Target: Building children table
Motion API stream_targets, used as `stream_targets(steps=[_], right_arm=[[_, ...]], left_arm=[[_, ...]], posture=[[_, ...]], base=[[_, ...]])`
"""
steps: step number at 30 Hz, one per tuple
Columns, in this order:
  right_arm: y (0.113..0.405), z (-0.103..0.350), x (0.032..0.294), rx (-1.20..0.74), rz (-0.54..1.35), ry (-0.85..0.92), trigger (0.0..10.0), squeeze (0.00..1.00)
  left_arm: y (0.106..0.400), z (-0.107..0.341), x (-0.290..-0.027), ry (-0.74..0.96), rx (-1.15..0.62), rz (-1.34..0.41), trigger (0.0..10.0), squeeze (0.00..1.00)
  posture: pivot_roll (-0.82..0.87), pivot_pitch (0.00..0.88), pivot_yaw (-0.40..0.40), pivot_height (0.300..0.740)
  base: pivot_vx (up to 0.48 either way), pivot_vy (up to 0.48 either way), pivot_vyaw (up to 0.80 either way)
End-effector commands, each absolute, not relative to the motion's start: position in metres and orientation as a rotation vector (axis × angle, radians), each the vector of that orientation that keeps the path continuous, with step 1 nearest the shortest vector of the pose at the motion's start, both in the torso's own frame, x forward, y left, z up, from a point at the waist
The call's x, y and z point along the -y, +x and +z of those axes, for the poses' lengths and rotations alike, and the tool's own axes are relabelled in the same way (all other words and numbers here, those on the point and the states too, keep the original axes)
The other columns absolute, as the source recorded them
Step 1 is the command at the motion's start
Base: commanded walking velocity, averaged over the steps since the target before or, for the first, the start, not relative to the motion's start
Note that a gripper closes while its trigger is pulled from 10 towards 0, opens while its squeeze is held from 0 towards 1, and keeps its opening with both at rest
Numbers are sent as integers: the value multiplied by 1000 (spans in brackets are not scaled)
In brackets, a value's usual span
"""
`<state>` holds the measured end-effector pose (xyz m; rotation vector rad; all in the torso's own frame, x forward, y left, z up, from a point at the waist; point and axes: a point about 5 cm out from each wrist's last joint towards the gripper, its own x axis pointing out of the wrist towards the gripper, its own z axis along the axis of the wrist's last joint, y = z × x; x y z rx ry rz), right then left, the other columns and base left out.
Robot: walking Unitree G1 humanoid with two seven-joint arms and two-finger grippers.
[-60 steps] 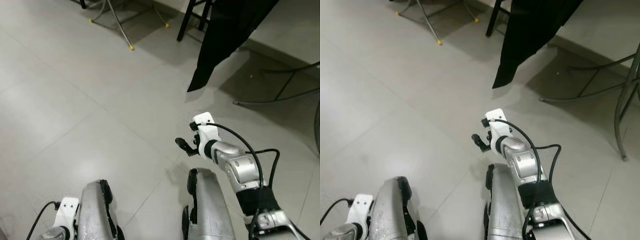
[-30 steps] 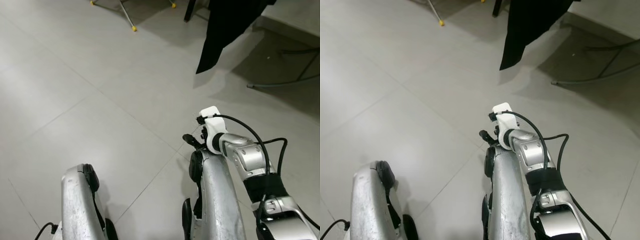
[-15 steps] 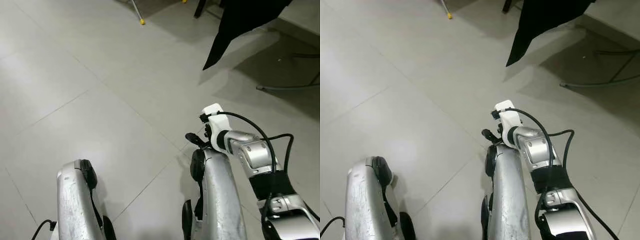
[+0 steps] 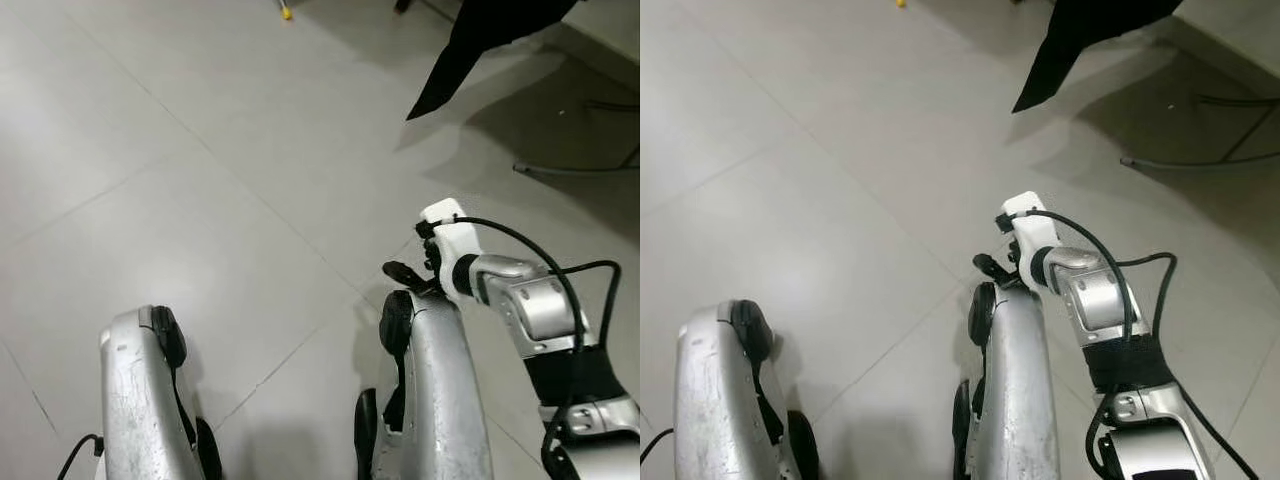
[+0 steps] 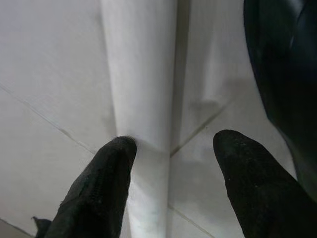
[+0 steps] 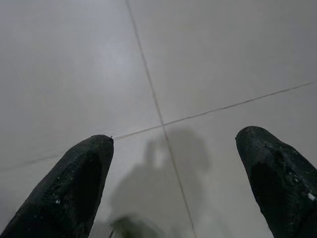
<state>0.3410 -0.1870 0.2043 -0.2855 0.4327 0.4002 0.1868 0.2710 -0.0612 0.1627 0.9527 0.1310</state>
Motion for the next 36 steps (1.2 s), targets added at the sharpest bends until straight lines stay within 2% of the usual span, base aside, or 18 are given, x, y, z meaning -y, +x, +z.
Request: stream_targets(steps=[1,3,8,11,17,18,19,20,32,36], right_arm=[[335,199,192,-465,400,-278,10000,0],[331,207,193,-443,411,-272,10000,0],[326,215,192,-420,432,-263,10000,0],[320,225,193,-394,458,-269,10000,0],[321,241,190,-325,469,-219,10000,0],[321,245,189,-313,472,-215,10000,0],[321,245,189,-313,472,-215,10000,0],[321,249,188,-300,480,-208,10000,0],[321,258,184,-247,496,-172,10000,0],[321,260,172,-183,530,-119,10000,0]], left_arm=[[186,-69,-248,177,-963,34,10000,0],[191,-66,-249,188,-934,47,10000,0],[196,-62,-251,199,-907,60,10000,0],[202,-59,-253,214,-877,88,10000,0],[206,-57,-250,247,-861,95,10000,0],[204,-58,-249,253,-862,97,8157,0],[204,-58,-249,253,-862,97,8157,0],[203,-60,-247,255,-866,99,0,0],[197,-63,-247,274,-870,142,0,0],[211,-43,-279,286,-794,277,0,0]], posture=[[-309,509,-179,300],[-352,534,-214,300],[-376,543,-231,300],[-419,554,-267,300],[-436,554,-282,300],[-454,553,-292,300],[-454,553,-292,300],[-461,554,-293,300],[-432,536,-267,300],[-355,508,-210,300]], base=[[0,0,0],[0,0,0],[0,0,0],[0,0,0],[0,0,0],[0,0,0],[0,0,0],[0,0,0],[0,0,0],[0,0,0]])
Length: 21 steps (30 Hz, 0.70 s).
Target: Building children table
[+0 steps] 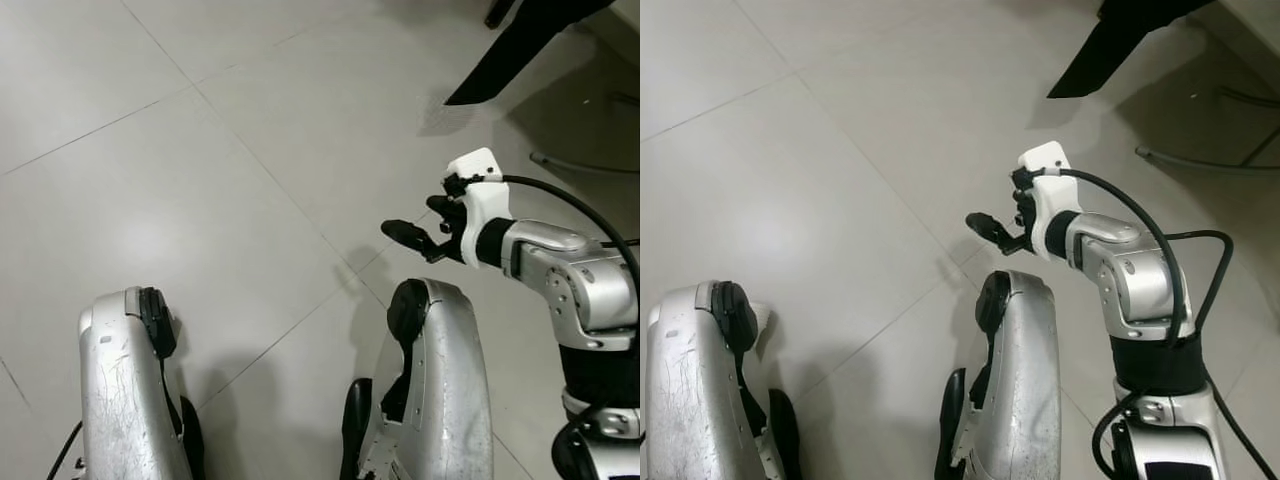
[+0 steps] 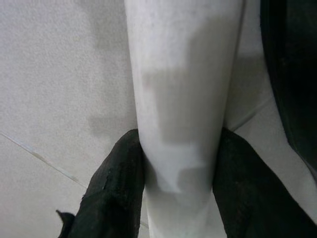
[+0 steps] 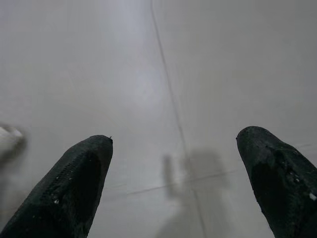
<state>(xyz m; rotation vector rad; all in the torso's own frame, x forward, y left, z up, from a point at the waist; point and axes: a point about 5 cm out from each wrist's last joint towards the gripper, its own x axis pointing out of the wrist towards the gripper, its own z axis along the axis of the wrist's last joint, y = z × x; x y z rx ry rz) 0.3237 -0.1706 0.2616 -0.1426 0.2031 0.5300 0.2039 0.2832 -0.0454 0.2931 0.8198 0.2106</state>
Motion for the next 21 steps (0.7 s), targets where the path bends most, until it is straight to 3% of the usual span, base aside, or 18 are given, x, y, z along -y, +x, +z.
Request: stream_targets(steps=[1,6,8,12,16,19,21], right_arm=[[322,261,167,-149,542,-86,10000,0],[324,261,155,-88,567,-19,10000,0],[324,259,147,-50,582,25,10000,0],[324,257,141,-31,588,44,10000,0],[325,254,137,-18,588,59,10000,0],[327,252,131,11,581,88,10000,0],[328,251,129,16,580,94,10000,0]], left_arm=[[225,-25,-297,302,-721,335,0,0],[259,22,-327,349,-531,416,0,0],[290,75,-346,434,-346,437,0,0],[308,111,-351,503,-234,436,0,0],[322,139,-350,549,-141,417,0,0],[350,187,-326,548,72,276,0,0],[355,197,-319,542,117,234,0,0]], posture=[[-317,487,-182,300],[-253,447,-133,300],[-218,420,-105,300],[-188,385,-71,300],[-173,363,-51,300],[-144,328,-22,300],[-140,324,-19,300]], base=[[0,0,0],[0,0,0],[0,0,0],[0,0,0],[0,0,0],[0,0,0],[0,0,0]])
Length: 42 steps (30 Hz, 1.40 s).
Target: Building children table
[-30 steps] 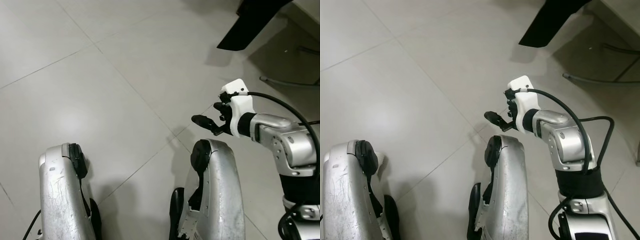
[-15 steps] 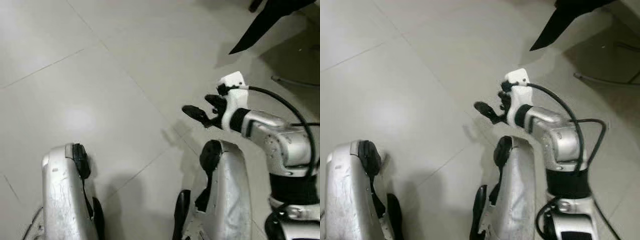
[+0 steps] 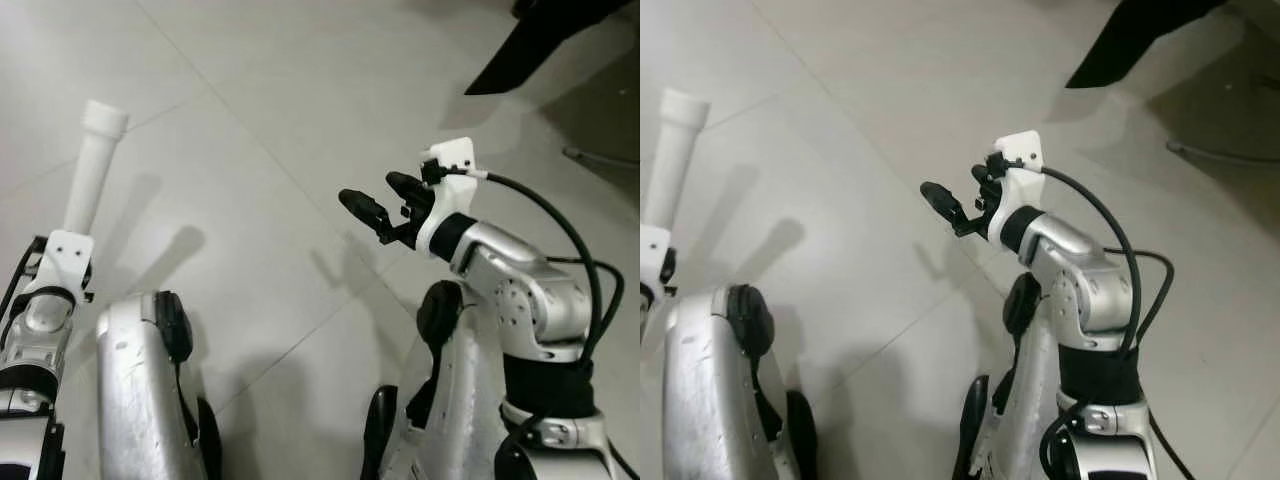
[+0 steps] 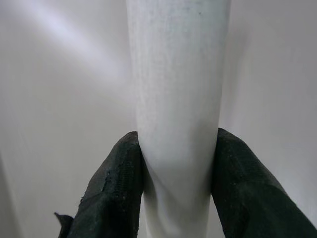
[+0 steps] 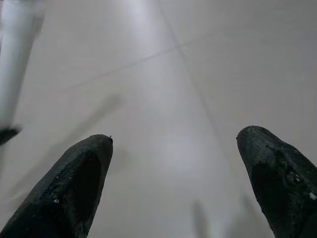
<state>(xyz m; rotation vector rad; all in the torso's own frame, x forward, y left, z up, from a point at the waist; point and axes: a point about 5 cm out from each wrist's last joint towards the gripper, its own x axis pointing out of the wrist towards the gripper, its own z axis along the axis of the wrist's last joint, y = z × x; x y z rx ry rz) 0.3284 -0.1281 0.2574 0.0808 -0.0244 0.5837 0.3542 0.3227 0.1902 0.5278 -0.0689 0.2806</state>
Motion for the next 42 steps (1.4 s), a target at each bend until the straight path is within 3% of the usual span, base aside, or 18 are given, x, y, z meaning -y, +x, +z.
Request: stream_targets(steps=[1,3,4,5,6,9,14,18,19,21,22,24,26,30,34,36,39,42], right_arm=[[328,251,129,16,580,94,10000,0],[328,250,127,27,577,100,10000,0],[330,248,121,53,568,124,10000,0],[331,247,119,63,563,137,10000,0],[331,247,119,63,563,137,10000,0],[332,246,111,83,551,166,10000,0],[329,241,100,101,560,202,10000,0],[326,235,95,93,578,240,10000,0],[325,232,94,89,585,249,10000,0],[325,232,94,89,585,249,10000,0],[324,229,94,88,591,256,10000,0],[324,226,93,96,588,261,10000,0],[324,225,93,99,586,263,10000,0],[320,222,91,121,588,274,10000,0],[318,221,91,121,587,274,10000,0],[316,214,92,109,576,274,10000,0],[314,210,94,101,568,275,10000,0],[309,191,100,59,538,275,10000,0]], left_arm=[[355,197,-319,542,117,234,0,0],[363,213,-306,547,183,155,0,0],[376,250,-274,562,332,-23,0,0],[380,264,-259,570,388,-97,0,0],[380,264,-259,570,388,-97,0,0],[385,287,-222,572,479,-309,0,0],[384,303,-192,594,547,-482,0,0],[383,323,-182,583,626,-451,0,0],[383,331,-181,557,656,-423,2863,0],[383,331,-181,557,656,-423,2863,0],[382,345,-180,430,704,-392,10000,0],[375,373,-177,195,815,-401,10000,0],[372,381,-175,132,853,-415,10000,0],[356,417,-157,-234,964,-583,10000,0],[353,419,-153,-342,954,-638,10000,0],[352,405,-145,-467,875,-763,10000,0],[350,394,-140,-502,822,-832,10000,0],[351,340,-134,-653,644,-873,10000,0]], posture=[[-140,324,-19,300],[-129,311,-12,300],[-111,272,10,300],[-109,268,11,300],[-109,268,11,300],[-103,240,23,300],[-93,205,37,300],[-85,174,43,305],[-84,170,45,310],[-84,170,45,310],[-84,157,48,315],[-85,135,54,325],[-85,135,54,330],[-94,109,67,350],[-95,108,69,360],[-99,97,78,370],[-99,97,78,375],[-102,88,75,390]], base=[[0,0,0],[0,0,0],[0,0,0],[0,0,0],[0,0,0],[0,0,0],[0,0,0],[0,0,0],[0,0,0],[0,0,0],[0,0,0],[0,0,0],[0,0,0],[0,0,0],[0,0,0],[0,0,0],[0,0,0],[0,0,0]])
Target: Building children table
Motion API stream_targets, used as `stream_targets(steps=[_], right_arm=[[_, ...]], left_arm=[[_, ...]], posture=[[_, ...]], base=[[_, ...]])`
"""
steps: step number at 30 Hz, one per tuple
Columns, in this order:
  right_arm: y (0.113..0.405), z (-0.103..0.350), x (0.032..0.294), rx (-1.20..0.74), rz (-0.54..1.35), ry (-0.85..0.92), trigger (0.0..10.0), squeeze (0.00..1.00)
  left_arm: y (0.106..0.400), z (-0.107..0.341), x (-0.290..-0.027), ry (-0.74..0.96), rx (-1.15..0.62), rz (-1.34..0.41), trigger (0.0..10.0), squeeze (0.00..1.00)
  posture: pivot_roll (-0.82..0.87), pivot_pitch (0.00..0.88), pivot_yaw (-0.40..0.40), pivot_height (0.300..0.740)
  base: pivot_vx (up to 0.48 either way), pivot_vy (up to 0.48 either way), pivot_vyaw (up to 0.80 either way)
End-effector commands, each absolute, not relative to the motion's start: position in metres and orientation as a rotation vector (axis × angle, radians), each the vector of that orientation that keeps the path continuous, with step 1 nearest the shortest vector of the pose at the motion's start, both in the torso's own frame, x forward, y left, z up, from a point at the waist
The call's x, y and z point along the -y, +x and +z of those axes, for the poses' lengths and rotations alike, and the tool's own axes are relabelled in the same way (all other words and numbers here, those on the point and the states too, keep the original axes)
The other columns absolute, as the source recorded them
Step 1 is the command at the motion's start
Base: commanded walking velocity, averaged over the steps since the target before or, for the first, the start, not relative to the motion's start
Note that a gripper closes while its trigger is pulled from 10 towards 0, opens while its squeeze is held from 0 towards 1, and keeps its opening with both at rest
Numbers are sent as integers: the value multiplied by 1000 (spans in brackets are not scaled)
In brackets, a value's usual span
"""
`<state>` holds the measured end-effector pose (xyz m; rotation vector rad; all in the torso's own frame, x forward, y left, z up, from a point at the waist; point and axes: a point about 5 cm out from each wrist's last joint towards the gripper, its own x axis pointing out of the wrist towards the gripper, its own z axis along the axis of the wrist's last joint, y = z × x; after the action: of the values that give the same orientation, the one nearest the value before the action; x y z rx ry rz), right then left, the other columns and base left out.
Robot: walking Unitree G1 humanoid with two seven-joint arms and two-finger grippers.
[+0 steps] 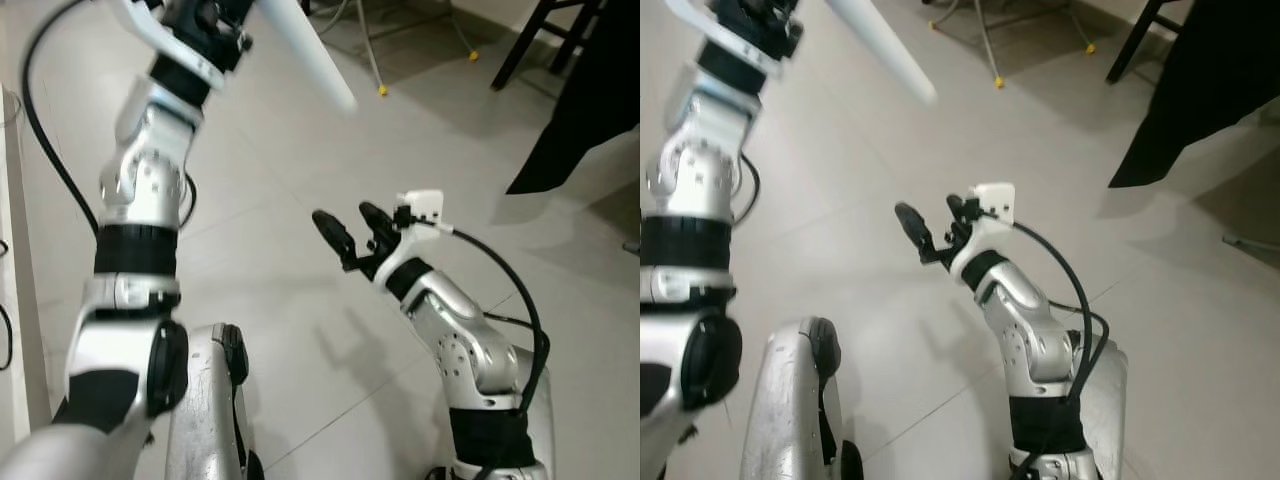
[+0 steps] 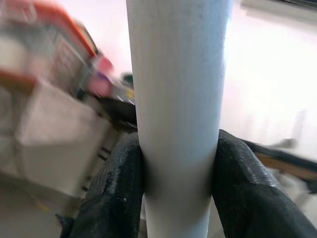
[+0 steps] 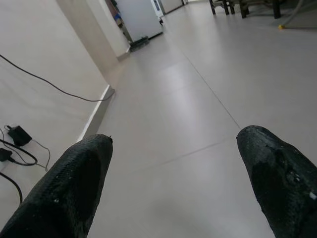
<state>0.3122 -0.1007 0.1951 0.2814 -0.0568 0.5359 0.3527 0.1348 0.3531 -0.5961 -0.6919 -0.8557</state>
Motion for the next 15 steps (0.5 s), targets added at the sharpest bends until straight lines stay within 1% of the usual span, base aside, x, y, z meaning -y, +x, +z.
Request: stream_targets(steps=[1,2,3,5,6,7,9,11,12,13,15], right_arm=[[308,188,101,53,534,274,10000,0],[308,188,101,53,534,274,10000,0],[306,185,102,48,532,273,10000,0],[298,172,102,17,534,270,10000,0],[295,167,102,6,535,270,10000,0],[293,165,102,1,537,270,10000,0],[292,165,102,1,537,270,10000,0],[286,156,102,-22,548,255,10000,0],[286,156,102,-22,548,255,10000,0],[280,149,105,-40,552,229,10000,0],[278,148,106,-43,551,221,10000,0]], left_arm=[[352,332,-134,-674,623,-861,10000,0],[352,332,-134,-674,623,-861,10000,0],[352,324,-136,-714,596,-846,10000,0],[354,284,-148,-945,499,-760,10000,0],[353,270,-152,-1021,465,-731,10000,0],[352,264,-154,-1059,448,-717,10000,0],[351,262,-155,-1072,437,-719,10000,0],[350,249,-163,-1053,412,-696,10000,0],[350,249,-163,-1053,412,-696,10000,0],[347,245,-170,-1039,403,-678,10000,0],[346,246,-172,-1037,406,-676,10000,0]], posture=[[-102,88,75,395],[-102,88,75,395],[-102,88,75,400],[-110,78,64,410],[-110,78,64,415],[-110,78,64,420],[-110,78,64,430],[-115,69,58,440],[-115,69,58,440],[-119,67,60,450],[-119,67,60,455]], base=[[0,0,0],[0,0,0],[0,0,0],[0,0,0],[0,0,0],[0,0,0],[0,0,0],[0,0,0],[0,0,0],[0,0,0],[0,0,0]])
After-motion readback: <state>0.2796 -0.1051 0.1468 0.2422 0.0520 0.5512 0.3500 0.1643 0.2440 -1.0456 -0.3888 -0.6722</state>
